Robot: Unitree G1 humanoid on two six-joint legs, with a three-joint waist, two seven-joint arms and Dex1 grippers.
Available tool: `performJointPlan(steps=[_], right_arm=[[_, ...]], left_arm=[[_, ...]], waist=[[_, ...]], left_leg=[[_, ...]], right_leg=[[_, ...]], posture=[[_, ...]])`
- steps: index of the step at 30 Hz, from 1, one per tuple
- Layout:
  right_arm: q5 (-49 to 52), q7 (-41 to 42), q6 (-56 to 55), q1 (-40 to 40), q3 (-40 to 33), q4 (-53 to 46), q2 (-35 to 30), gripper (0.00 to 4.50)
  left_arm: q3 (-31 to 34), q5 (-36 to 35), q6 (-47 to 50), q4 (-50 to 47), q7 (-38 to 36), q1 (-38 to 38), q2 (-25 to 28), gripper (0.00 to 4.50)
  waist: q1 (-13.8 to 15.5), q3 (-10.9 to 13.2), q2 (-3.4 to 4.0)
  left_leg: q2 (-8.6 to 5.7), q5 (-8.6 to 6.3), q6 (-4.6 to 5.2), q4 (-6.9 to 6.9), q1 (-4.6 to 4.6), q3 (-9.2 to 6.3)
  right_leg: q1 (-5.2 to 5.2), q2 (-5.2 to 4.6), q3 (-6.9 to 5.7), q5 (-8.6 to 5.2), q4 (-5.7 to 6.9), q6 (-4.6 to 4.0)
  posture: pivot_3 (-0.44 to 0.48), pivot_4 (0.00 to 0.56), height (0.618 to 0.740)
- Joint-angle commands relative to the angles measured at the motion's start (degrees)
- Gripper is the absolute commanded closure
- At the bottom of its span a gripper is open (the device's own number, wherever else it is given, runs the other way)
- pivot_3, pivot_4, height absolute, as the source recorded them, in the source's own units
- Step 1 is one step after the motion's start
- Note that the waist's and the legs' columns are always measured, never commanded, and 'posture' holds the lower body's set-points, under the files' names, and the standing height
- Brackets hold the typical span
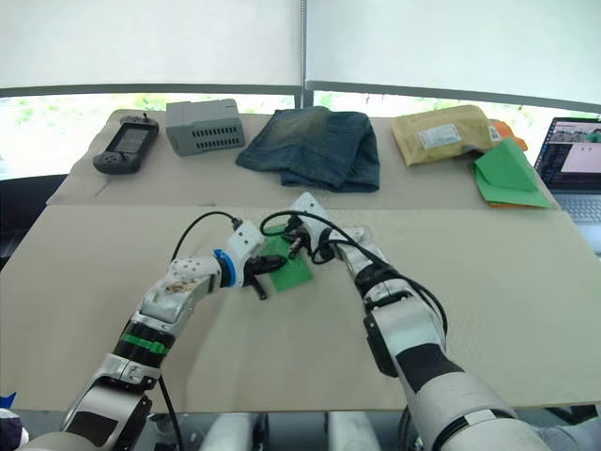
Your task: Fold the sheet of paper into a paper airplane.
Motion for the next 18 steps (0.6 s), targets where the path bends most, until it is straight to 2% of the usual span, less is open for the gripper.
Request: performJointPlan(steps=[1, 7, 13, 18], right_arm=[[0.91, 4.58, -1.85, 1.80, -0.22, -7.28, -1.96, 4.48], [-0.17, 6.04, 2.93, 7.71, 1.10, -14.02, -6.20, 4.48], [1.18, 14.06, 7.59, 18.52, 4.78, -29.45, -9.22, 4.48], [0.15, 15.52, 10.29, 23.53, 7.26, -37.11, -12.27, 4.48]], left_arm=[[-0.35, 1.06, 0.23, 1.40, 0.21, 0.64, 0.52, 4.50], [-0.55, 1.16, -0.52, 2.60, -0.22, -0.07, 0.40, 4.50], [-0.66, 1.29, -1.63, 4.54, -0.58, -1.06, 0.14, 4.50], [-0.93, 1.47, -2.60, 6.16, -0.89, -1.87, -0.27, 4.50]], waist=[[0.04, 0.00, 0.00], [0.14, 0.00, 0.00], [0.16, -0.04, 0.06], [0.30, -0.07, 0.12]], left_leg=[[0.00, 0.00, 0.00, 0.00, 0.00, 0.00], [-0.01, 0.00, 0.00, 0.00, 0.00, 0.00], [-0.02, 0.00, 0.00, -0.01, 0.06, 0.01], [-0.04, 0.00, 0.00, -0.01, 0.21, 0.04]], right_leg=[[0.00, 0.00, 0.00, 0.00, 0.00, 0.00], [0.00, -0.01, 0.00, 0.00, -0.01, 0.00], [0.05, 0.02, 0.01, -0.02, -0.01, 0.02], [0.19, 0.01, 0.02, -0.04, -0.01, 0.06]], posture=[[0.000, 0.150, 0.740], [0.000, 0.150, 0.740], [0.000, 0.150, 0.740], [0.000, 0.150, 0.740]])
